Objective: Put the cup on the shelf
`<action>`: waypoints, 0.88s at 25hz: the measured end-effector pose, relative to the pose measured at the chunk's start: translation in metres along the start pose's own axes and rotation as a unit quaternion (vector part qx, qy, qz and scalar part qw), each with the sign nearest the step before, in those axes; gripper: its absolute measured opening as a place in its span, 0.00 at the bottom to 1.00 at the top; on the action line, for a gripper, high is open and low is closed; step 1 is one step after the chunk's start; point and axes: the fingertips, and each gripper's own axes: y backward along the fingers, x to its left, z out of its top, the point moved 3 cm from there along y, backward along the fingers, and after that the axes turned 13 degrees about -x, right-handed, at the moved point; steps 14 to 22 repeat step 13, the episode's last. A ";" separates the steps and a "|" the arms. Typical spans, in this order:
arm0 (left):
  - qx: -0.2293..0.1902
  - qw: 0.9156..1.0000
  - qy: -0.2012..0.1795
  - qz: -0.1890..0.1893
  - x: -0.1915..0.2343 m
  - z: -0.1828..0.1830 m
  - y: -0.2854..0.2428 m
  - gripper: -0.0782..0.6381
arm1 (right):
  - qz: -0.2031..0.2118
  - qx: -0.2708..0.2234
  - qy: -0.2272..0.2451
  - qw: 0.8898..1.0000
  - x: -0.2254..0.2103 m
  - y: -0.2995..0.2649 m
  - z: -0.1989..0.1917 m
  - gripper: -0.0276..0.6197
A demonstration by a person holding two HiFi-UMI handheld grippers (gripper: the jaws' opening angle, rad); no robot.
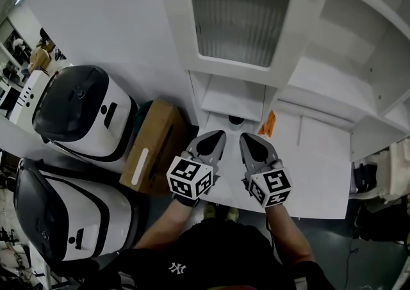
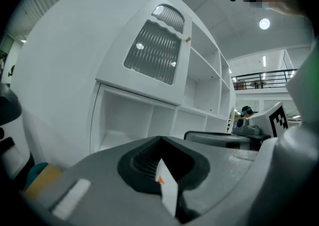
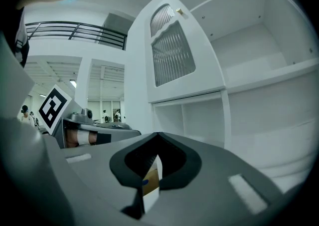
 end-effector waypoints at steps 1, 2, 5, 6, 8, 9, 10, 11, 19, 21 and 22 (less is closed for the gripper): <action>-0.001 1.000 -0.001 0.001 0.000 0.001 0.000 0.11 | 0.001 -0.001 0.001 1.000 0.000 0.000 0.001 0.05; -0.002 1.000 -0.001 0.002 0.000 0.001 0.000 0.11 | 0.002 -0.001 0.001 1.000 0.001 -0.001 0.001 0.05; -0.002 1.000 -0.002 0.003 0.000 0.002 -0.002 0.11 | 0.004 -0.002 0.002 1.000 0.001 -0.001 0.003 0.05; -0.002 1.000 -0.002 0.003 -0.001 0.001 -0.003 0.11 | 0.004 -0.001 0.002 1.000 0.000 -0.001 0.003 0.05; -0.002 1.000 -0.001 0.004 0.000 0.000 -0.004 0.11 | 0.003 0.000 0.002 1.000 -0.001 -0.002 0.001 0.05; -0.002 1.000 0.000 0.004 0.001 -0.001 -0.004 0.11 | 0.003 0.001 0.002 1.000 -0.001 -0.002 0.000 0.05; -0.002 1.000 0.000 0.005 0.002 -0.002 -0.004 0.11 | 0.003 0.001 0.002 1.000 -0.002 -0.002 -0.001 0.05; -0.002 1.000 0.001 0.006 0.003 -0.003 -0.004 0.11 | 0.003 0.002 0.002 1.000 -0.002 -0.003 -0.002 0.05; -0.001 1.000 0.001 0.007 0.005 -0.004 -0.004 0.11 | 0.002 0.002 0.002 1.000 -0.002 -0.004 -0.003 0.05; -0.001 1.000 0.001 0.007 0.005 -0.004 -0.004 0.11 | 0.002 0.002 0.002 1.000 -0.002 -0.004 -0.003 0.05; -0.001 1.000 0.001 0.007 0.005 -0.004 -0.004 0.11 | 0.002 0.002 0.002 1.000 -0.002 -0.004 -0.003 0.05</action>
